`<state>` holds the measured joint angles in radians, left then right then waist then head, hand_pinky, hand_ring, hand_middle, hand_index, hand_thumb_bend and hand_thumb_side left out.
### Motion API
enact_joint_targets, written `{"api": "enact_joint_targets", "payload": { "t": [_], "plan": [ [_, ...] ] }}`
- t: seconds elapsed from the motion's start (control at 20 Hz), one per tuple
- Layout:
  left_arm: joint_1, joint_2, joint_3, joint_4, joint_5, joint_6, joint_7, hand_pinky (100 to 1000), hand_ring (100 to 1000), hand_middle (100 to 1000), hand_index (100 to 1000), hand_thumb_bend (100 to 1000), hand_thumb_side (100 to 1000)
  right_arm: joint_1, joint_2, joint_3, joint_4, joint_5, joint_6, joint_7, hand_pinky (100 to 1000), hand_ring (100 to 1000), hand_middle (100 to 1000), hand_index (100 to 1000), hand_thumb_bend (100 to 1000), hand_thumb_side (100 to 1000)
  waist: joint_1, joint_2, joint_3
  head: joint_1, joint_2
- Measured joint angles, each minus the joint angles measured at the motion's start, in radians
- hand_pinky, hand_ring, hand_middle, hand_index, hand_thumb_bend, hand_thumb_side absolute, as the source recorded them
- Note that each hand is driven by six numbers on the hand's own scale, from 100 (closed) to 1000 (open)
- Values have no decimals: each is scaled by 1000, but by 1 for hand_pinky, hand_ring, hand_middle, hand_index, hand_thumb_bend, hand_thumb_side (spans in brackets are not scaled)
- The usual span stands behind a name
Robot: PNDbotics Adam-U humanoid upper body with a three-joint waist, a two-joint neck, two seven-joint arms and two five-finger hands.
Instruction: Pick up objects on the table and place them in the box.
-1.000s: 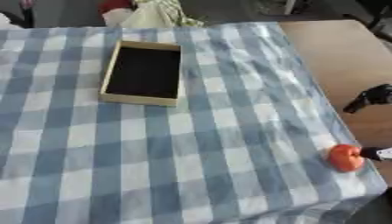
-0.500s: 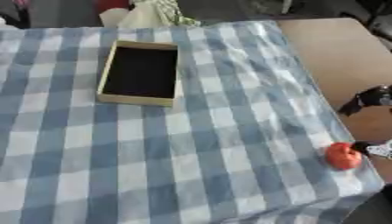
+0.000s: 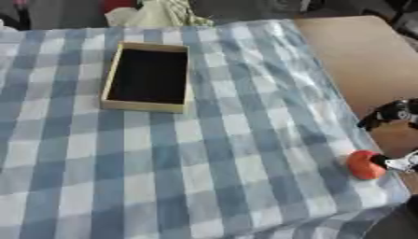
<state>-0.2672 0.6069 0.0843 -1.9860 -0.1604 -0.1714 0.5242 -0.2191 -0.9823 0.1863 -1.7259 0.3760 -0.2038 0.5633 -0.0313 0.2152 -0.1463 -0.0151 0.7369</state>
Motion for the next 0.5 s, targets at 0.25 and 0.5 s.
{"api": "enact_joint_targets", "payload": {
  "t": [0.25, 0.5],
  "plan": [
    [-2, 0, -2, 0, 0, 2, -4, 787, 786, 736, 829, 573, 696, 8, 0, 1, 7, 12, -7, 5, 813, 793, 734, 879, 335, 440, 1, 1, -1, 0, 0],
    [-6, 0, -2, 0, 0, 2, -12, 787, 785, 731, 829, 569, 699, 9, 0, 6, 20, 40, -14, 8, 814, 796, 741, 883, 337, 440, 4, 2, -2, 0, 0]
  ]
}}
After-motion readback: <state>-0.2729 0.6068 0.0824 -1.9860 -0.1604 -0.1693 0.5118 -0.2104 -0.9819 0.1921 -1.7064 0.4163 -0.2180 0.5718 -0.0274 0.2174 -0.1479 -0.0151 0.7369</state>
